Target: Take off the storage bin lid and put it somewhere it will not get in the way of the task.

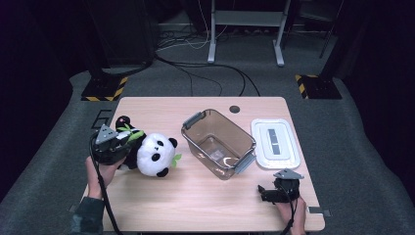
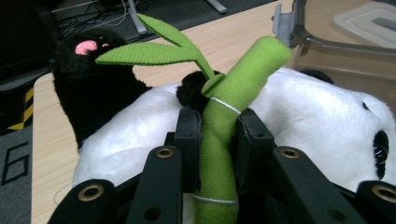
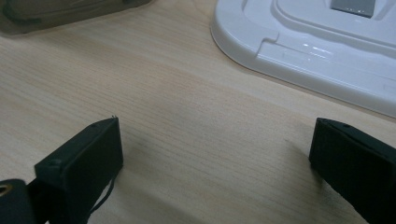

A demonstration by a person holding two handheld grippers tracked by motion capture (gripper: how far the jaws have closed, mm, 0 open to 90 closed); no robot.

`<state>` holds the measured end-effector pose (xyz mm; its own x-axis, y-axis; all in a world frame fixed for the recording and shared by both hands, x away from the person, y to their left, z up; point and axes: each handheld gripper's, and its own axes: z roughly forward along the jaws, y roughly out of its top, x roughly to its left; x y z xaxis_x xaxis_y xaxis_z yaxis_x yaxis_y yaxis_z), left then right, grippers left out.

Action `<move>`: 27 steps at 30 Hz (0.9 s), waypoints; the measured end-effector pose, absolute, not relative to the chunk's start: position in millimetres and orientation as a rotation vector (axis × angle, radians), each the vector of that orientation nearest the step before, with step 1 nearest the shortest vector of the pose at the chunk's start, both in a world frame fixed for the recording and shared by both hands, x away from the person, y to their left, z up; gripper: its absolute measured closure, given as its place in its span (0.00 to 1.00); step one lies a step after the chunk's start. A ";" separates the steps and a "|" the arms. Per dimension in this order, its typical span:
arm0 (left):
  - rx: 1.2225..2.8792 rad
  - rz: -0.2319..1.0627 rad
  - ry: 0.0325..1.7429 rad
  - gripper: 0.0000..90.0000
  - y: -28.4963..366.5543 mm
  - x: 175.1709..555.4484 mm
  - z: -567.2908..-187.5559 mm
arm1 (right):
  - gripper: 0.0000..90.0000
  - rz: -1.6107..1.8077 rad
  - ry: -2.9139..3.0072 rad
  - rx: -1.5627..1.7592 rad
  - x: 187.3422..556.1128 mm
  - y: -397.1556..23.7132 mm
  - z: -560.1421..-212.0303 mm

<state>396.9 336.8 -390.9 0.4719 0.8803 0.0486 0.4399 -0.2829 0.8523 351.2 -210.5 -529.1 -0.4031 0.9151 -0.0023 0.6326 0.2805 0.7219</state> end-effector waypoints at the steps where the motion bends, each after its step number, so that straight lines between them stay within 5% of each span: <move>1: 1.898 0.678 1.099 0.81 336.7 396.7 -389.5 | 0.02 0.910 2.137 1.392 351.3 -210.5 -529.2; 27: 1.866 0.643 1.010 0.81 333.0 401.6 -346.5 | 0.02 0.910 2.135 1.392 351.7 -210.7 -529.2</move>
